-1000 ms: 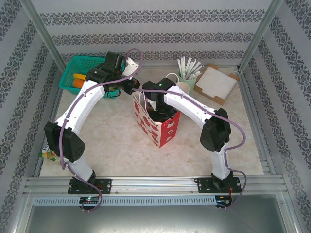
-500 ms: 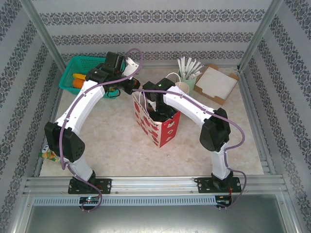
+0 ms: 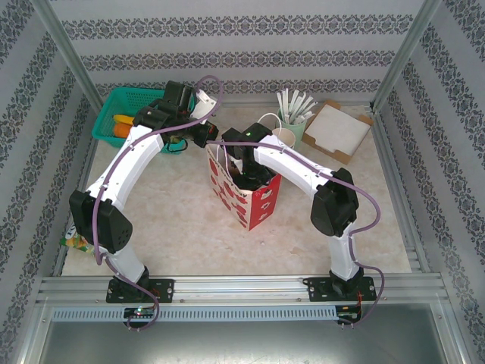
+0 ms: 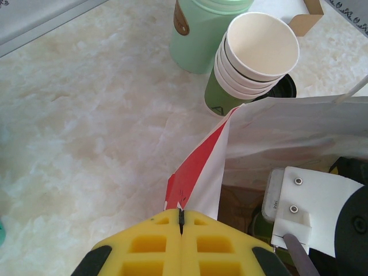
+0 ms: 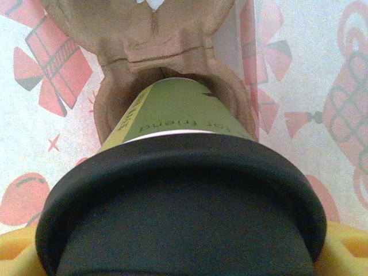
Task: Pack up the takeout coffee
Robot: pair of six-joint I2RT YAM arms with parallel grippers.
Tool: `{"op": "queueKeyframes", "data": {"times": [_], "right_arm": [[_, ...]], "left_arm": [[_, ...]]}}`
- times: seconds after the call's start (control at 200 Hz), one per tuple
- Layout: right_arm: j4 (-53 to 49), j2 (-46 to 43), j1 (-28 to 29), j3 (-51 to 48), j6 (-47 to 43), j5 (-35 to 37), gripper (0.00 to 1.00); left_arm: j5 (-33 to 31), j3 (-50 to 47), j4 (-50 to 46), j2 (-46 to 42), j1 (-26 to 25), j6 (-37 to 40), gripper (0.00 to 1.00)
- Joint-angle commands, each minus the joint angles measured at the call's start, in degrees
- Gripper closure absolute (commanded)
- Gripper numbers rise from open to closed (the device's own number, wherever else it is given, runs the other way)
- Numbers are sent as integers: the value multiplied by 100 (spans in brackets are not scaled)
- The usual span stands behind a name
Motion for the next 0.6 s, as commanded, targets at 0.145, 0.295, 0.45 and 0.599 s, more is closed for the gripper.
{"op": "queueKeyframes", "data": {"times": [0.145, 0.295, 0.45, 0.599], "right_arm": [[74, 114, -84, -91, 81, 61, 39], [113, 147, -82, -137, 68, 44, 39], [165, 157, -92, -196, 62, 35, 40], [195, 162, -92, -235, 62, 26, 40]], "left_arm": [[6, 75, -4, -123, 36, -14, 100], [6, 79, -11, -131, 34, -18, 100], [18, 75, -11, -131, 36, -20, 100], [17, 72, -13, -127, 33, -10, 100]]}}
